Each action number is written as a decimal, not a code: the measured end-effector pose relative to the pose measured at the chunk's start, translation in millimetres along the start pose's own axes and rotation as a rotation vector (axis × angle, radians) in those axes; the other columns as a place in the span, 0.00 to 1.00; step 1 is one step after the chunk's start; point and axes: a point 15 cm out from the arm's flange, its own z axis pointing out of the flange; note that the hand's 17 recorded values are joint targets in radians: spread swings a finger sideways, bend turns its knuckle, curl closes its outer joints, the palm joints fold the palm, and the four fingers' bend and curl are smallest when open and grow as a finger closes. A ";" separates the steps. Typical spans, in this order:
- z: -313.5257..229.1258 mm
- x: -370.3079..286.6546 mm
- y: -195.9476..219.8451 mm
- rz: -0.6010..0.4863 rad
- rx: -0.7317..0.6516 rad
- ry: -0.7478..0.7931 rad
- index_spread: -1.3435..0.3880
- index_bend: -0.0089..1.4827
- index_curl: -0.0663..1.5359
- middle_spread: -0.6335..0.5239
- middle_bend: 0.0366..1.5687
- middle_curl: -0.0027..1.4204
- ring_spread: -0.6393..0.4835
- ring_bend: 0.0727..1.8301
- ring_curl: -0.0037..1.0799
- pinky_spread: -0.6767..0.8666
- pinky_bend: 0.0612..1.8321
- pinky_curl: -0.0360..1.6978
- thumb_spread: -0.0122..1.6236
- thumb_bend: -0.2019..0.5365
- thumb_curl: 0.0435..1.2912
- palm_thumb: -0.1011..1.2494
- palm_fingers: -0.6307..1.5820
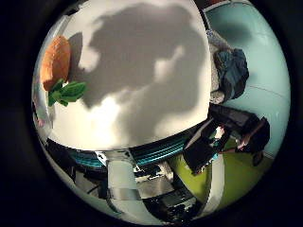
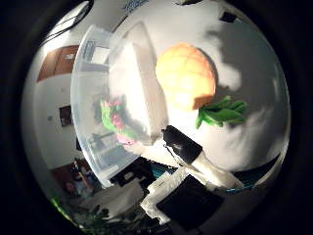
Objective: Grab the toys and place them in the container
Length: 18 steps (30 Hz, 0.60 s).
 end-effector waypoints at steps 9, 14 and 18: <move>20.9 -26.4 -2.5 -0.050 -0.033 0.019 0.62 0.11 0.21 0.51 0.24 0.24 0.69 0.29 0.18 0.71 0.25 0.17 0.68 0.24 0.22 0.48 0.40; 25.0 -33.3 -5.6 -0.056 -0.029 0.025 0.63 0.12 0.21 0.51 0.23 0.24 0.68 0.31 0.18 0.71 0.24 0.16 0.68 0.24 0.21 0.49 0.42; 38.1 -38.5 -3.6 -0.066 -0.063 0.029 0.64 0.12 0.22 0.50 0.23 0.24 0.65 0.32 0.19 0.70 0.24 0.16 0.68 0.24 0.21 0.49 0.43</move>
